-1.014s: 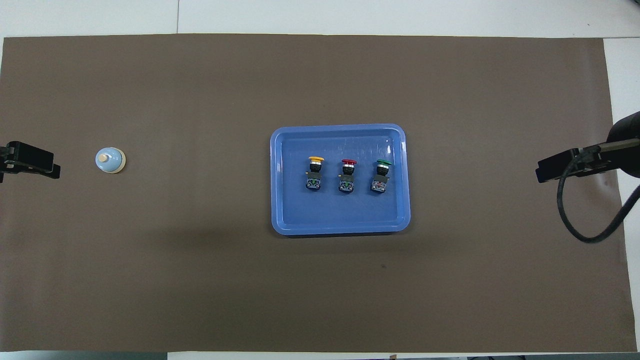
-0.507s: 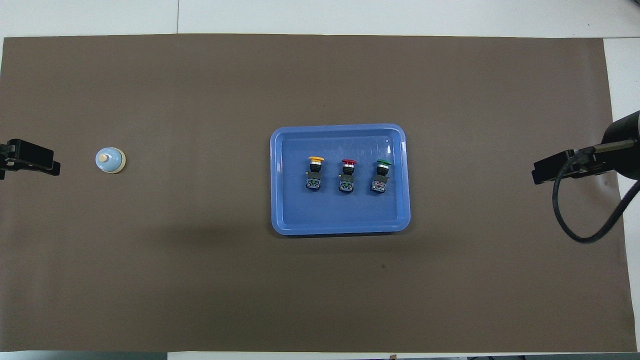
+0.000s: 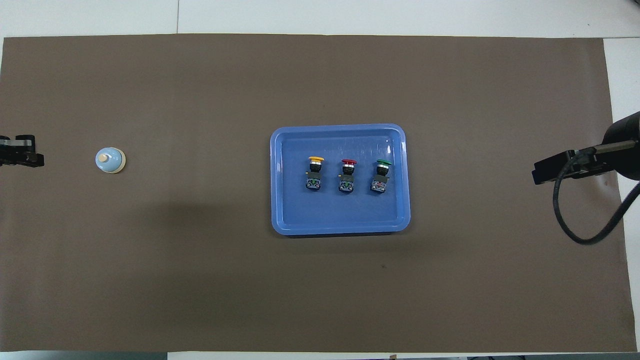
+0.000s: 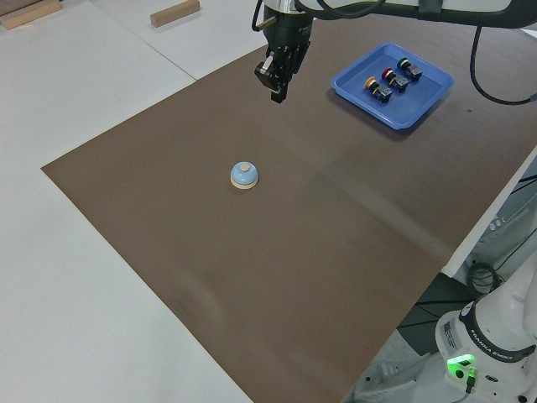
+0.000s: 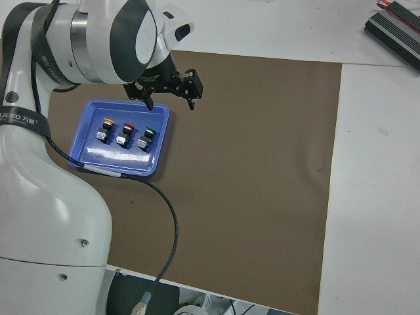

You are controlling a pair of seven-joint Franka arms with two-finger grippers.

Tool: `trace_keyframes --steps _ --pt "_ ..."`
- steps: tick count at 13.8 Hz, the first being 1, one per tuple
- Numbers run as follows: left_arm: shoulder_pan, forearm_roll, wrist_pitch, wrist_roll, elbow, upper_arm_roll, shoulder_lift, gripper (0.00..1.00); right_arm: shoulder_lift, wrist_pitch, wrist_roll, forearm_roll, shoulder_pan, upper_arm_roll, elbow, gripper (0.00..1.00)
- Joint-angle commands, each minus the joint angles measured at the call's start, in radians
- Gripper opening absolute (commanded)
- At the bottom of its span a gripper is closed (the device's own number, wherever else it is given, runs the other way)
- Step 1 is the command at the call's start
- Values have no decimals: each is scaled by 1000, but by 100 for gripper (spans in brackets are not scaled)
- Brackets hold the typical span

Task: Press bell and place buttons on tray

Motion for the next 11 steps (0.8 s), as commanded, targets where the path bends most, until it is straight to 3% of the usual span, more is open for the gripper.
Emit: trace_keyframes --steps 1,5,11 --pt "20 4 124 6 -13 -6 116 0 -24 12 20 14 -10 5 -28 100" --pt "42 6 346 55 -132 -6 173 0 -24 12 20 16 -12 5 -28 100" --pt "26 7 487 55 -187 -6 259 0 -24 12 20 16 -13 5 -28 100"
